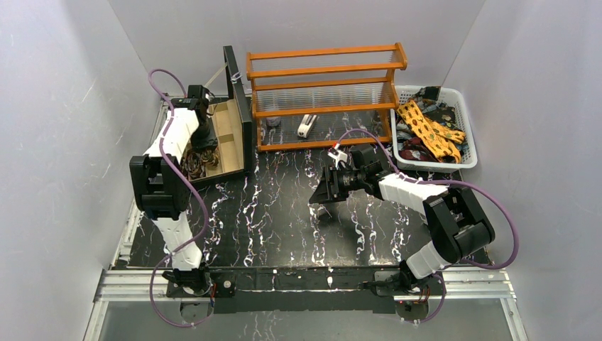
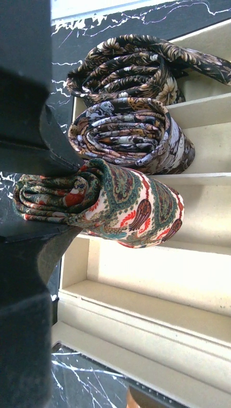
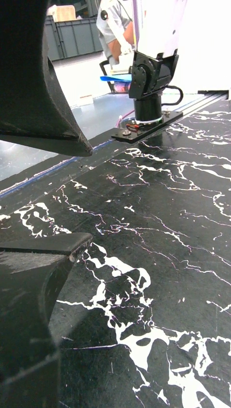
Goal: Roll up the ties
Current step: Place the tie in the storage box.
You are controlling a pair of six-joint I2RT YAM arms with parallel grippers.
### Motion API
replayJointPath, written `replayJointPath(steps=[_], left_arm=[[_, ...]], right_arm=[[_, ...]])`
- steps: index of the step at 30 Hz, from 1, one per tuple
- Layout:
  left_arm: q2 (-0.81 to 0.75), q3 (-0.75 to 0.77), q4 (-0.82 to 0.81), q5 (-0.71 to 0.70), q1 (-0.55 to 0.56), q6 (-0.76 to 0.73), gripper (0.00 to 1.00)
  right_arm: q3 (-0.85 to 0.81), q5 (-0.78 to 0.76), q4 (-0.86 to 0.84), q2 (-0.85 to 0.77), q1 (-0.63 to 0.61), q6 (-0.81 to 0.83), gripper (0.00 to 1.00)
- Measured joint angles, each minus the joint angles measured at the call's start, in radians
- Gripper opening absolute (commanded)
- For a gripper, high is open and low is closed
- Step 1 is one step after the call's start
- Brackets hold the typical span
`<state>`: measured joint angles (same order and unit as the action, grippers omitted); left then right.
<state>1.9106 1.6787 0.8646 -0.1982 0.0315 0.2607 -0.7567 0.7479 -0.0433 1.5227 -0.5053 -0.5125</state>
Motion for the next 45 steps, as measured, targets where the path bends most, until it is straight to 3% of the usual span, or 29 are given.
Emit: replayJointPath(steps=[31,45], left_arm=[[0.131,0.066,0.026,-0.017,-0.001,-0.007,0.05],[0.178,0.029,-0.02,-0.06,0.024,0.019,0.16]], right_arm=[[0.0,0.022,0.022,0.02,0.0,0.037,0.68],[0.0,0.031,0.037,0.033,0.0,0.046,0.68]])
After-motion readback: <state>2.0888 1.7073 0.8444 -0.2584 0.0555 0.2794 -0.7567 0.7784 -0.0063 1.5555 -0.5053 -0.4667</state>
